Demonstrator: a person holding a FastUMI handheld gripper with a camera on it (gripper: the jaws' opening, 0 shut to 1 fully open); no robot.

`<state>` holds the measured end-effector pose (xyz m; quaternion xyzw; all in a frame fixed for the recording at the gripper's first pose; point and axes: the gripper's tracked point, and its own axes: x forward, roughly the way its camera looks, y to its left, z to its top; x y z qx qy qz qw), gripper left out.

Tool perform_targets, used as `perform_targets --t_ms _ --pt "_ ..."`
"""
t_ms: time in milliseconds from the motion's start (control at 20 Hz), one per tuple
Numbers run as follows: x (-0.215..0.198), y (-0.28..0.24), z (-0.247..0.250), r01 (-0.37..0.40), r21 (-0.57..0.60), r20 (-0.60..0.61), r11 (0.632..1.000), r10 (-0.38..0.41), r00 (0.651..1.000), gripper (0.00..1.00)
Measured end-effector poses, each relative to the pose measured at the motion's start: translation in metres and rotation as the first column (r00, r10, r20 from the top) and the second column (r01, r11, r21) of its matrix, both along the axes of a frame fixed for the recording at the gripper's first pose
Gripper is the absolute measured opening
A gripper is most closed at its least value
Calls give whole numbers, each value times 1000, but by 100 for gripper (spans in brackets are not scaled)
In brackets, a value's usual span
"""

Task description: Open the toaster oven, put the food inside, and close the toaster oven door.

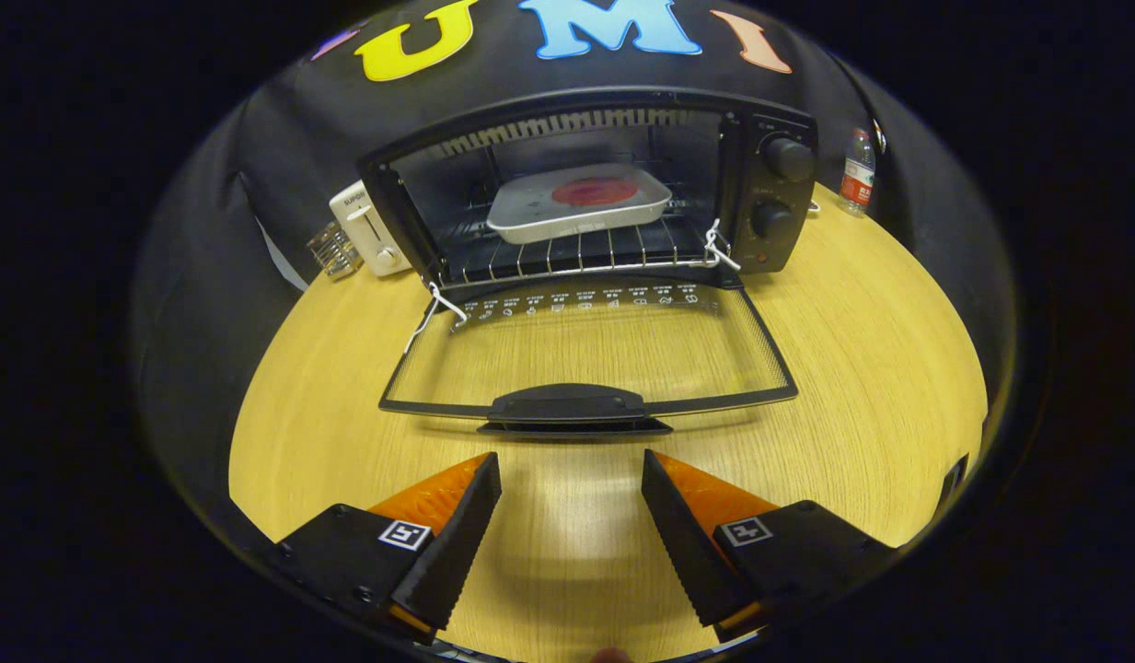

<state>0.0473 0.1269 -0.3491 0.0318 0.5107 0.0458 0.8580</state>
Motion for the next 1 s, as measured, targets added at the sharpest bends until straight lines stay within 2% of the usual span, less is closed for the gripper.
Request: perform_targets --t_ms 350,600,750,850,1000 --pt "10 -3 -10 -20 -147 25 989 23 999 97" --pt "11 -2 23 6 -177 138 984 19 990 97" --pt "13 -1 53 -10 -209 235 978 60 970 97" --pt "24 0 70 -21 -227 325 974 97 941 97" --pt "42 3 94 -14 -221 384 975 100 918 97"
